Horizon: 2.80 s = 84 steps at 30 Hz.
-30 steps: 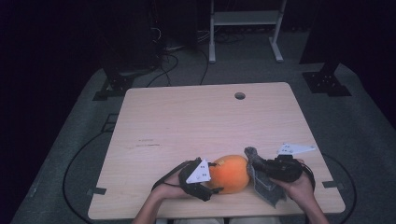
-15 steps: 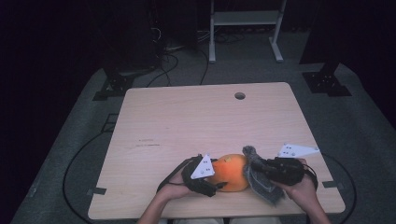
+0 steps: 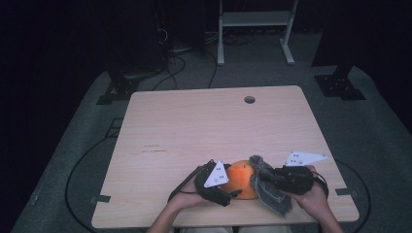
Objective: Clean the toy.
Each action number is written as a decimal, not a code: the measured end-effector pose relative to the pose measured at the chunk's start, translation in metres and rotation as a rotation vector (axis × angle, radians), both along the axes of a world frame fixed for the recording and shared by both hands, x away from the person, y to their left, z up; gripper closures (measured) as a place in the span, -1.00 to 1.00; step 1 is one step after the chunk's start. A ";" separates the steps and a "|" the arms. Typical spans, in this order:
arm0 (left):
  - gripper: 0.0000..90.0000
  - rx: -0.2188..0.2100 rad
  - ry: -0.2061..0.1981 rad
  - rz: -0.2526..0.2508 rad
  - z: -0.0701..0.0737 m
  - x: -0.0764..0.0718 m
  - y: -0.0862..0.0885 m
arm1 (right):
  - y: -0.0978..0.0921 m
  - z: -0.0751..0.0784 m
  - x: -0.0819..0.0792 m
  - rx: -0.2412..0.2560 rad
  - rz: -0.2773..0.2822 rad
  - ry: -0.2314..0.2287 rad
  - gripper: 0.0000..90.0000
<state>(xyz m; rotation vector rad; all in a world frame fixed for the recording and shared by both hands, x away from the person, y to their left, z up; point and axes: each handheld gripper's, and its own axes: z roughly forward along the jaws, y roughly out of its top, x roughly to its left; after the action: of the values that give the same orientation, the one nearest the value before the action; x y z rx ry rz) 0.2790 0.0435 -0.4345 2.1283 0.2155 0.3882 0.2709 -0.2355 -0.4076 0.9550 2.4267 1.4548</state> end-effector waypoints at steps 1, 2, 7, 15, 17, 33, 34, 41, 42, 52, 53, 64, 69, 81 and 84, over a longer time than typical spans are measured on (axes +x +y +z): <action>-0.52 0.004 -0.019 -0.004 0.000 -0.002 -0.001 | 0.000 0.003 -0.001 -0.011 -0.003 -0.005 0.64; -0.48 0.015 -0.036 -0.012 0.001 -0.004 -0.002 | 0.001 0.007 -0.003 -0.022 -0.003 -0.016 0.65; -0.41 0.077 -0.126 -0.088 0.001 -0.014 -0.006 | 0.010 0.024 -0.008 -0.008 0.018 -0.059 0.65; -0.63 0.096 -0.145 -0.114 -0.003 -0.016 -0.006 | 0.025 0.018 0.001 -0.026 0.098 -0.013 0.64; -0.72 0.060 -0.097 -0.086 -0.005 -0.012 -0.008 | 0.014 0.012 0.005 0.020 0.090 0.019 0.64; -0.74 0.034 -0.005 -0.057 -0.017 0.002 0.007 | -0.036 -0.030 0.030 0.105 -0.078 0.174 0.65; -0.74 0.035 -0.007 -0.056 -0.017 0.002 0.007 | -0.036 -0.033 0.031 0.093 -0.085 0.184 0.65; -0.72 0.042 0.006 -0.057 -0.018 0.003 0.009 | -0.041 -0.042 0.031 0.003 -0.136 0.223 0.65; -0.72 0.043 0.008 -0.059 -0.018 0.003 0.009 | -0.041 -0.039 0.030 0.012 -0.138 0.200 0.65; -0.56 0.027 0.005 -0.044 -0.015 0.004 0.009 | -0.033 -0.033 0.029 0.049 -0.090 0.168 0.64; -0.53 0.027 0.005 -0.044 -0.015 0.004 0.009 | -0.033 -0.033 0.029 0.049 -0.090 0.168 0.64; -0.34 -0.045 -0.074 0.053 0.018 0.001 0.003 | -0.015 0.025 0.005 0.125 -0.050 -0.046 0.65; -0.35 -0.021 -0.086 0.005 0.019 -0.006 -0.002 | 0.021 0.038 -0.002 0.092 0.018 -0.102 0.65; -0.80 -0.124 0.080 0.029 0.005 0.012 0.013 | 0.000 0.001 0.013 0.118 -0.037 0.000 0.65; -0.81 -0.064 0.103 0.005 -0.003 0.011 0.007 | -0.002 -0.001 0.012 0.116 -0.041 -0.002 0.65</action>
<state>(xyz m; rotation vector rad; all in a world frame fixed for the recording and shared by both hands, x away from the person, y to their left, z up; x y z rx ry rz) 0.2900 0.0508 -0.4380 2.0870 0.2883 0.2709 0.2827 -0.2376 -0.4082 1.0193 2.3289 1.5964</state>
